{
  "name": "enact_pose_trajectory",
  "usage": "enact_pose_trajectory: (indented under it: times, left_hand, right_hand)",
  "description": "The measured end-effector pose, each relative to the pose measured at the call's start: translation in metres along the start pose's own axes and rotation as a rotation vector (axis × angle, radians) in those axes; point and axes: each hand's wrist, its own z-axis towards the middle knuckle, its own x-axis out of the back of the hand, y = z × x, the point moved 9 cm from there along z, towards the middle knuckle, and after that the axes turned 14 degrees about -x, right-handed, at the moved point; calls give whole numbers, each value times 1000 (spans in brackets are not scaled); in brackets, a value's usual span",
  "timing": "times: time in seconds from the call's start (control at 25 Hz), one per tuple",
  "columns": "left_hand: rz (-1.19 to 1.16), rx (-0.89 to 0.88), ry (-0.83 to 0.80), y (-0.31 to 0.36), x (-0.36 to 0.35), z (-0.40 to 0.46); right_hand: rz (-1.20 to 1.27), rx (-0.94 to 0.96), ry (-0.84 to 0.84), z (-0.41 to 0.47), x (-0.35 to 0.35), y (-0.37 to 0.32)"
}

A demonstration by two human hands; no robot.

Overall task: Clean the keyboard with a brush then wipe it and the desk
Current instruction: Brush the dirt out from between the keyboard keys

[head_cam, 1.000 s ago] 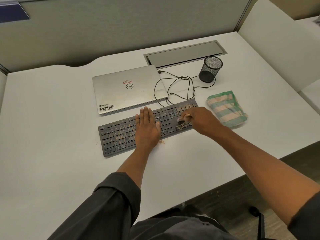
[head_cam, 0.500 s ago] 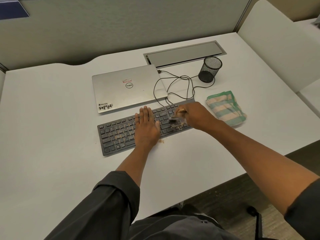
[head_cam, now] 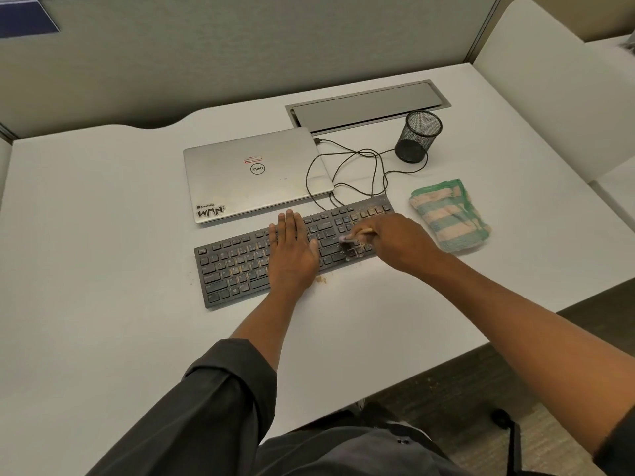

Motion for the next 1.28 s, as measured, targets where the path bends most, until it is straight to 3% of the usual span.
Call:
enact_pose_trajectory:
  times: [0.24,0.44,0.56,0.8,1.0,1.28]
  left_hand:
    - [3,0,5,0,1,-1]
    - [4,0,-2,1,1,-1]
    - [5,2,3,0,1,-1]
    - [-6,-2,8,0,1,-1]
    - [2,0,11,0,0,-1]
    - [-3,-4,18,0,0,-1]
  right_hand:
    - [-60,-18,-57,-2,-17,5]
    - [134,-24,117,11,10,10]
    - [157,-69,125,15,-1,13]
    - [-14,-151,87,17,-14,29]
    - [311,-206,149,22,0,23]
    - [119,-184,109,17,-14,11]
